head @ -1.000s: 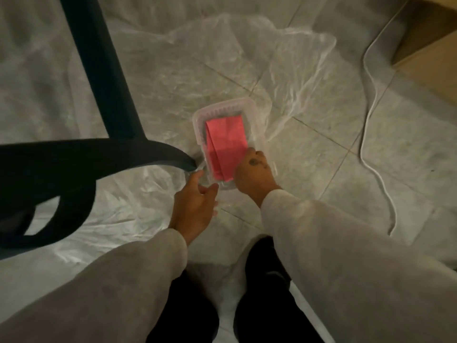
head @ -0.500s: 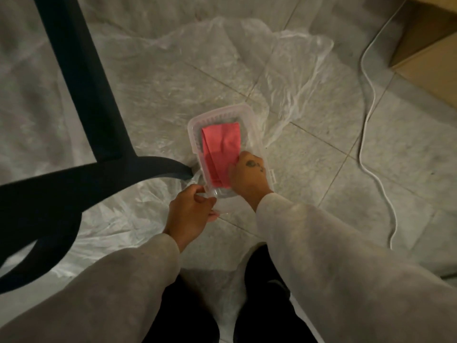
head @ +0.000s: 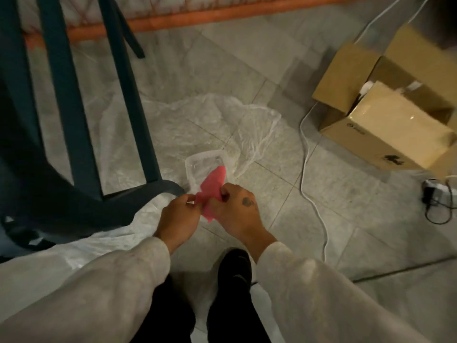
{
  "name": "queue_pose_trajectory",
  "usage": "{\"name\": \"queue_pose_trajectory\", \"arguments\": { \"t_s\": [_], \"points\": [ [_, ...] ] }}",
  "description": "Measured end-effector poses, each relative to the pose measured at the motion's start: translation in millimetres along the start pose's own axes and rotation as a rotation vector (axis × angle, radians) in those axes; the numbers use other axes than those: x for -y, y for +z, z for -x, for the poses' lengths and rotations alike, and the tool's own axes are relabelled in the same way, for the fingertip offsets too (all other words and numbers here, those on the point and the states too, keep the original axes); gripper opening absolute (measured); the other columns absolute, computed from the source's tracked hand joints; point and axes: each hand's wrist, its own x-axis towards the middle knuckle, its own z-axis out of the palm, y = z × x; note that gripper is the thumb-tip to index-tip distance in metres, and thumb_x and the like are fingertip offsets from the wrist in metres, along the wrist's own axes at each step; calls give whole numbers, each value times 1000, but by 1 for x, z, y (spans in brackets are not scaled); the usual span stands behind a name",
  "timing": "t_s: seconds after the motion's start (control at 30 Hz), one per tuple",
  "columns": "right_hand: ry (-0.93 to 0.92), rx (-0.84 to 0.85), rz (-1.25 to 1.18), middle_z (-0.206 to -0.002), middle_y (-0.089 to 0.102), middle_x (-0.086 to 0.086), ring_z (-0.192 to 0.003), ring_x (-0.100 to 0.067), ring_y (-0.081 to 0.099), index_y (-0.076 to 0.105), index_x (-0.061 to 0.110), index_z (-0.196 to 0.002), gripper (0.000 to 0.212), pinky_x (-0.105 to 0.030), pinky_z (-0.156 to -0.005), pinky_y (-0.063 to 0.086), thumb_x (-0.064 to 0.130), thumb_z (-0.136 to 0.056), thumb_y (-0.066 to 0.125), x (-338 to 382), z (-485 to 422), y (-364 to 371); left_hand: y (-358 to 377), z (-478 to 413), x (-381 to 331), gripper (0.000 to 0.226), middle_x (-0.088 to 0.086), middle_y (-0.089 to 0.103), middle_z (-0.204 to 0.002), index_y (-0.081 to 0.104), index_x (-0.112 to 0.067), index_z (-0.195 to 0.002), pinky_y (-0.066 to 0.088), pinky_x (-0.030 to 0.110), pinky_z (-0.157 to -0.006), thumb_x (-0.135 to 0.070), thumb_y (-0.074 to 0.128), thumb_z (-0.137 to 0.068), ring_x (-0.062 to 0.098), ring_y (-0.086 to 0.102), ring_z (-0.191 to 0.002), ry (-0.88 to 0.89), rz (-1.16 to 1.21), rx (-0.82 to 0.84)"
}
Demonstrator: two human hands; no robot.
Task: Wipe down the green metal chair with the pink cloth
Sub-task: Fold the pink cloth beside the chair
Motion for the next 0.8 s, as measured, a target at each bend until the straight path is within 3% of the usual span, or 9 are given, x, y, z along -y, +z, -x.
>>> {"name": "queue_pose_trajectory", "arguments": {
  "t_s": [0.07,0.17,0.33,0.43,0.53,0.6,0.7,0.8],
  "points": [
    [-7,9,-51,-61,51,2,-51,-9,43,54,11,-67,32,-15,-45,33,35,-79,72,19,25,-24,-12,33,-19,39,4,62,-131,56,-20,-135,40,22,-76,-33,51,-98,20,56,-103,34,-29,1],
    [-44,30,-56,-63,49,6,-52,-7,42,51,17,-70,28,-11,-44,30,31,-79,73,47,58,-62,-31,83,-45,40,4,59,-137,51,-20,-138,36,22,-86,-31,51,-100,23,56,-120,123,-48,-21],
    [-152,27,-97,-63,58,10,-45,5,54,67,7,-90,11,-6,-44,34,14,-81,68,96,104,-124,-64,148,-84,36,-3,63,-123,55,-21,-134,42,20,-90,-21,56,-97,11,57,-107,337,5,-35],
    [-215,12,-108,-62,56,12,-43,12,52,67,4,-89,9,-5,-42,35,8,-80,67,118,124,-152,-79,170,-110,37,-5,63,-121,56,-24,-132,50,26,-92,-20,58,-95,7,57,-102,452,-31,-104],
    [-272,11,-44,-64,56,11,-49,5,52,67,14,-83,5,-6,-47,37,12,-79,69,142,149,-179,-101,197,-133,48,-3,56,-135,49,-28,-139,48,33,-100,-17,60,-94,13,55,-117,594,-88,-130],
    [-300,59,-37,-69,62,7,-51,6,54,70,12,-85,6,-5,-49,39,9,-80,69,155,164,-194,-115,209,-143,56,-3,50,-140,46,-29,-142,40,33,-109,-12,63,-91,16,47,-127,711,-207,-92],
    [-375,104,-21,-78,68,4,-58,10,56,74,11,-91,11,-4,-57,41,7,-82,69,176,193,-216,-135,240,-156,47,2,47,-144,57,-24,-133,25,28,-112,-13,65,-88,21,38,-135,775,-353,-56],
    [-409,123,-33,-84,70,4,-67,9,59,75,14,-96,16,-4,-61,42,7,-82,70,199,225,-235,-157,285,-166,28,5,65,-121,70,-15,-110,36,33,-107,-25,62,-85,24,53,-118,804,-381,-104]
  ]
}}
